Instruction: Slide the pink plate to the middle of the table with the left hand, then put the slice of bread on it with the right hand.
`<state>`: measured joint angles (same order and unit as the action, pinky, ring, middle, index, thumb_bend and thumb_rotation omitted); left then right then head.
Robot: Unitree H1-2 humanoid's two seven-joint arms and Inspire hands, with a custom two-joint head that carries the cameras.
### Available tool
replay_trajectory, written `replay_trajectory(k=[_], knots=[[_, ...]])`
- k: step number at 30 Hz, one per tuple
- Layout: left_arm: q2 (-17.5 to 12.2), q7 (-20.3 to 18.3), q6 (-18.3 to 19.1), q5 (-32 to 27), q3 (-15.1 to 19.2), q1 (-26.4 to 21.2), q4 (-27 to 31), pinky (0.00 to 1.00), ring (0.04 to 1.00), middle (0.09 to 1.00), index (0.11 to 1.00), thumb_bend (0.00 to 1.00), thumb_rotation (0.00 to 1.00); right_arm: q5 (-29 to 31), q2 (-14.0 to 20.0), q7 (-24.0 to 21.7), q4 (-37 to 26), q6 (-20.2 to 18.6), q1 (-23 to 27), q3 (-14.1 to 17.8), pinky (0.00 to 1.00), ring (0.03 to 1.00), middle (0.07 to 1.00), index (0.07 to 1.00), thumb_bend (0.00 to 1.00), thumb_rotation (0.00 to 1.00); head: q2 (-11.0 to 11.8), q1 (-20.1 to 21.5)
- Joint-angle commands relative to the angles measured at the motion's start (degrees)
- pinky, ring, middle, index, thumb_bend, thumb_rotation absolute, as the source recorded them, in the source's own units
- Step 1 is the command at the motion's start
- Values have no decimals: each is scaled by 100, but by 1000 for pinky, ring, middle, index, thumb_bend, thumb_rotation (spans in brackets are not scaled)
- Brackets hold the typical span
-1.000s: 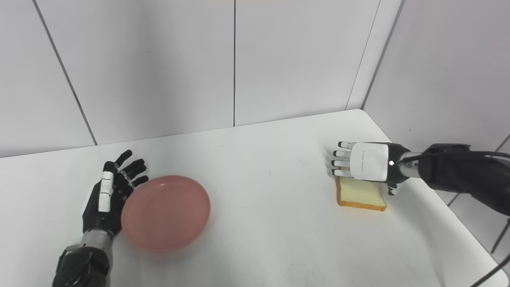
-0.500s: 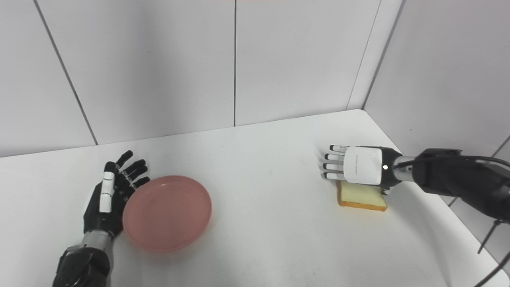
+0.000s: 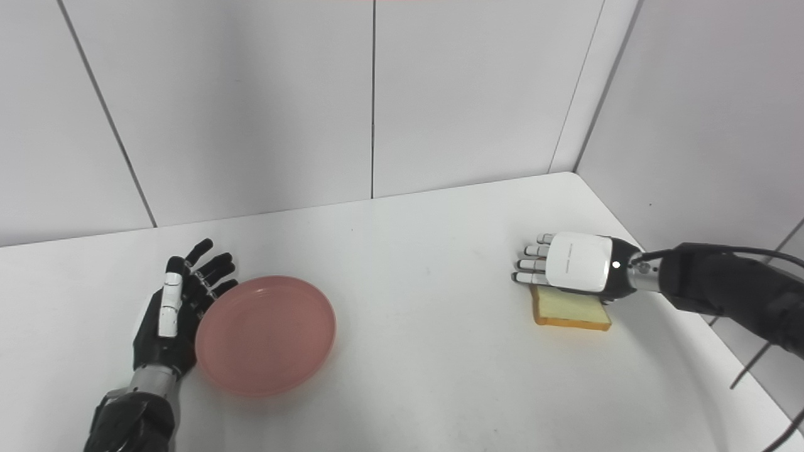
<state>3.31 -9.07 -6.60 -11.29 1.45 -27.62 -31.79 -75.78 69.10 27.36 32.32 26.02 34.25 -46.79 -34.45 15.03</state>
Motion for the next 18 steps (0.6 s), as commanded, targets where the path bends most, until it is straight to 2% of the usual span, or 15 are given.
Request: replay_trajectory(k=[1, 3, 7, 9, 12, 15, 16, 17, 18], knots=[[-33, 59, 623, 7, 15, 362, -184, 758, 810, 786, 842, 834, 842, 58, 132, 84, 104, 89, 151, -157, 785, 828, 858, 875, 895, 168, -10, 6], [-30, 64, 665, -1, 20, 376, -144, 763, 809, 789, 840, 837, 840, 331, 119, 187, 240, 89, 204, -368, 766, 812, 842, 859, 902, 171, -22, 6], [-34, 83, 685, 27, 4, 379, -134, 756, 802, 788, 836, 837, 839, 815, 100, 356, 438, 90, 281, -737, 709, 765, 813, 834, 831, 147, -46, 5], [-39, 84, 678, 42, -7, 374, -147, 748, 802, 793, 836, 838, 844, 1033, 64, 502, 589, 90, 337, -948, 636, 693, 744, 764, 781, 67, -46, 5], [-41, 61, 642, 24, -4, 359, -194, 744, 801, 791, 836, 836, 842, 1320, 0, 803, 803, 89, 447, -1315, 559, 618, 683, 714, 744, 20, -54, -2], [-39, 73, 626, 43, -14, 350, -215, 742, 799, 788, 835, 837, 844, 1515, -8, 791, 785, 89, 533, -1554, 476, 552, 628, 660, 709, 45, -65, -4], [-37, 76, 620, 50, -19, 346, -224, 742, 799, 789, 835, 835, 846, 1582, -10, 789, 783, 89, 554, -1618, 474, 549, 624, 622, 667, 62, -62, -9], [-32, 71, 620, 45, -18, 347, -219, 741, 800, 792, 835, 836, 846, 1601, -17, 777, 785, 89, 565, -1659, 469, 538, 611, 537, 566, 108, -62, -9], [-28, 78, 628, 54, -24, 354, -195, 741, 800, 793, 835, 836, 846, 1600, -26, 786, 798, 90, 571, -1690, 469, 537, 609, 528, 556, 113, -61, -8]])
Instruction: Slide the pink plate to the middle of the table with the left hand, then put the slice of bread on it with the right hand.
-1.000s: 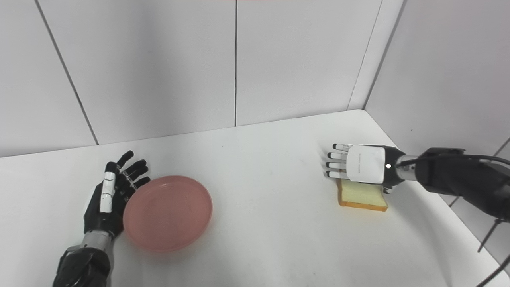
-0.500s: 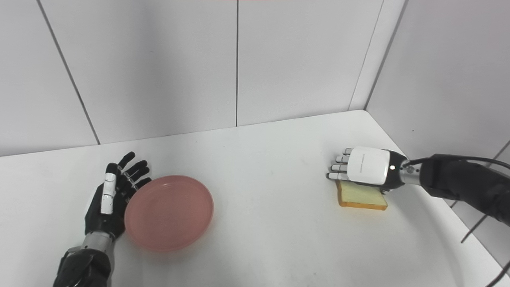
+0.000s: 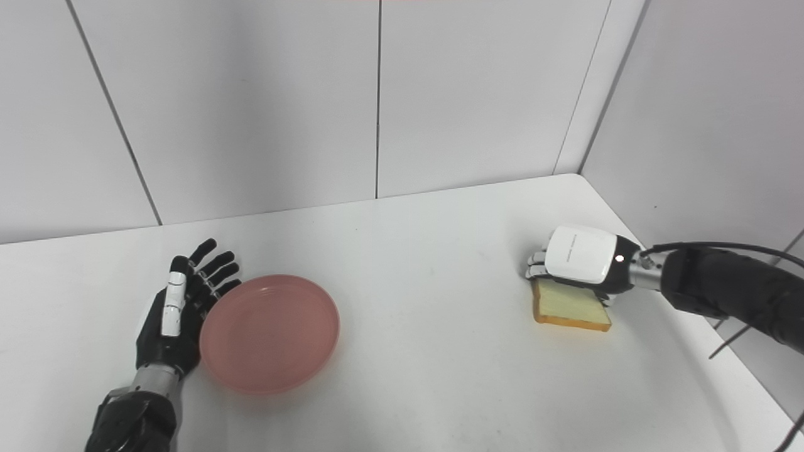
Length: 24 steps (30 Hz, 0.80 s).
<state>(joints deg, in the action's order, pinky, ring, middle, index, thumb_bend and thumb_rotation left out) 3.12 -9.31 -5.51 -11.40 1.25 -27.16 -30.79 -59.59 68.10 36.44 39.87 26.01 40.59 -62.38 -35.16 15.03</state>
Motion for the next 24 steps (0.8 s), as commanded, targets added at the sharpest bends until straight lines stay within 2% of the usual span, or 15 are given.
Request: replay_trajectory(k=[1, 3, 5, 7, 10, 12, 14, 16, 18, 24], knots=[[-6, 107, 504, 69, -3, 303, -316, 732, 796, 788, 831, 836, 847, -35, 66, -114, 51, 91, -61, -149, 466, 529, 602, 508, 533, 123, 7, -7], [6, 123, 514, 72, 1, 308, -303, 726, 794, 782, 827, 836, 846, -23, 55, -54, 90, 91, -45, -214, 463, 523, 598, 496, 522, 128, 1, -9], [22, 137, 549, 68, 5, 322, -245, 724, 791, 777, 824, 838, 843, -14, 45, 56, 151, 91, -23, -285, 452, 500, 537, 482, 526, 42, -4, -9], [26, 142, 529, 76, 5, 317, -257, 723, 790, 774, 820, 842, 845, -32, -2, 160, 305, 91, -16, -315, 420, 461, 494, 490, 529, 6, -8, -6], [27, 112, 514, 53, 14, 304, -306, 730, 799, 783, 823, 846, 844, -120, -14, 271, 368, 91, 3, -311, 391, 434, 469, 505, 529, 1, -2, -11], [32, 112, 520, 43, 21, 300, -321, 737, 803, 785, 824, 853, 841, -101, 11, 133, 304, 91, 13, -271, 386, 438, 468, 507, 529, 0, -2, -11], [39, 134, 537, 56, 21, 299, -312, 737, 801, 779, 823, 851, 841, -105, 35, 259, 286, 91, 73, -330, 383, 441, 473, 501, 530, 0, -2, -11], [44, 150, 534, 75, 17, 300, -299, 731, 798, 770, 822, 849, 841, -51, 51, 184, 295, 91, 140, -355, 393, 445, 466, 505, 530, 0, -2, -11], [48, 161, 519, 86, 17, 291, -316, 726, 797, 767, 821, 845, 841, 124, 108, -82, 158, 91, 182, -313, 402, 452, 464, 506, 530, 0, 5, 0], [66, 144, 483, 94, 5, 269, -365, 727, 801, 766, 818, 828, 845, 211, 239, -267, -203, 91, 385, -220, 449, 488, 478, 498, 529, 1, 23, 15]])
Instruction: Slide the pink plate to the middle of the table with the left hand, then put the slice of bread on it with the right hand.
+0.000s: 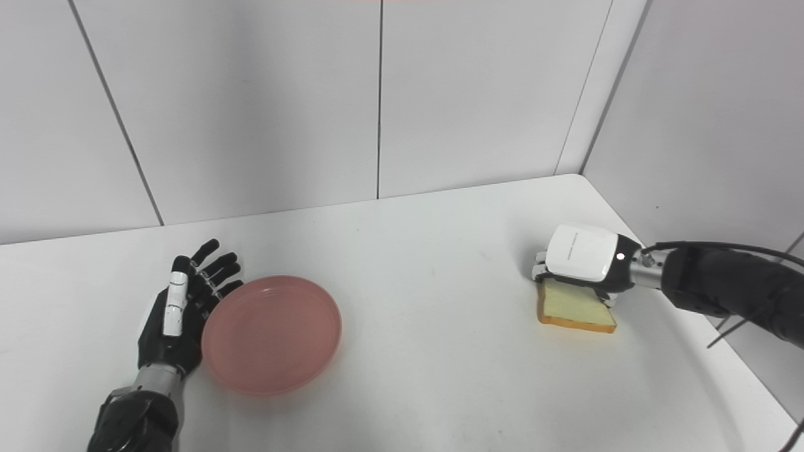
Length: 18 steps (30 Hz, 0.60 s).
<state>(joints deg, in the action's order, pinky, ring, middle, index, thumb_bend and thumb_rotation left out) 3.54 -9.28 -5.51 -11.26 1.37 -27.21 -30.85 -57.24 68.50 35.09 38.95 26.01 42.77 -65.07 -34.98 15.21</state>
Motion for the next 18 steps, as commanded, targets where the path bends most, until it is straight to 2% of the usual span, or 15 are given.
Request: replay_trajectory(k=[1, 6, 9, 15, 16, 18], knots=[[29, 142, 484, 80, -8, 271, -362, 729, 802, 764, 815, 828, 845, -83, 234, -179, -211, 91, 215, 81, 454, 491, 470, 503, 529, 2, 5, -3], [47, 147, 459, 80, -6, 241, -414, 726, 796, 759, 815, 833, 844, -194, 307, -399, -577, 90, 415, 206, 429, 483, 472, 503, 529, 3, 21, -3], [61, 152, 444, 83, -6, 233, -437, 731, 799, 769, 816, 827, 843, -176, 306, -592, -748, 90, 631, 61, 417, 480, 474, 504, 529, 4, 26, -6], [90, 171, 310, 134, -33, 201, -547, 719, 792, 762, 816, 814, 847, 321, 239, -813, -959, 91, 1149, -293, 384, 456, 475, 500, 529, 2, 26, -78], [90, 184, 291, 157, -43, 201, -551, 717, 790, 765, 819, 805, 853, 398, 236, -942, -1027, 91, 1224, -295, 390, 462, 485, 493, 528, 1, 26, -78], [99, 203, 271, 187, -53, 209, -542, 713, 785, 767, 820, 789, 865, 646, 260, -1496, -1277, 91, 1347, -191, 384, 460, 490, 492, 527, 1, 20, -92]])
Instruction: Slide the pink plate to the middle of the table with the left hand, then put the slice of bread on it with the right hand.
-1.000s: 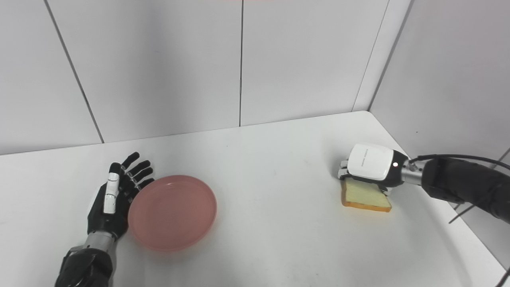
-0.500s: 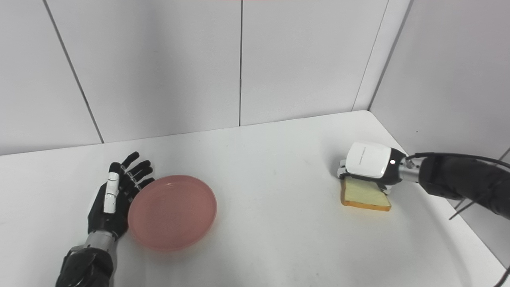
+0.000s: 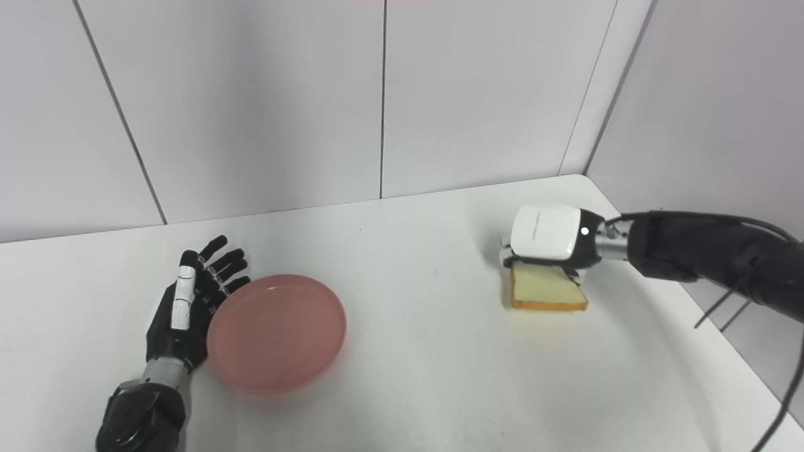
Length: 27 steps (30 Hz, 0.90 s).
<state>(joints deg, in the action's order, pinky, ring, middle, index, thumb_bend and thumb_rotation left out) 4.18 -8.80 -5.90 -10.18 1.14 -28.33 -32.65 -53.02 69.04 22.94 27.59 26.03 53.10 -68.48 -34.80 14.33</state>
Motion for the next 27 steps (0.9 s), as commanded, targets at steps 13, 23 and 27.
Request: replay_trajectory(k=[13, 23, 27], knots=[[121, 151, 291, 104, -36, 330, -377, 748, 811, 781, 836, 781, 874, 1530, -202, -2804, -1286, 88, 1040, 871, 431, 501, 504, 478, 530, 0, 16, -118], [196, 271, 331, 151, -42, 398, -240, 743, 797, 785, 841, 793, 873, 2093, -1123, -4834, -2738, -483, 69, 2593, 425, 512, 516, 469, 528, 0, 43, -273], [208, 253, 303, 168, -30, 412, -257, 745, 799, 785, 844, 790, 875, 1889, -1627, -5368, -3250, -946, -439, 3255, 408, 483, 498, 483, 530, 0, 36, -329]])
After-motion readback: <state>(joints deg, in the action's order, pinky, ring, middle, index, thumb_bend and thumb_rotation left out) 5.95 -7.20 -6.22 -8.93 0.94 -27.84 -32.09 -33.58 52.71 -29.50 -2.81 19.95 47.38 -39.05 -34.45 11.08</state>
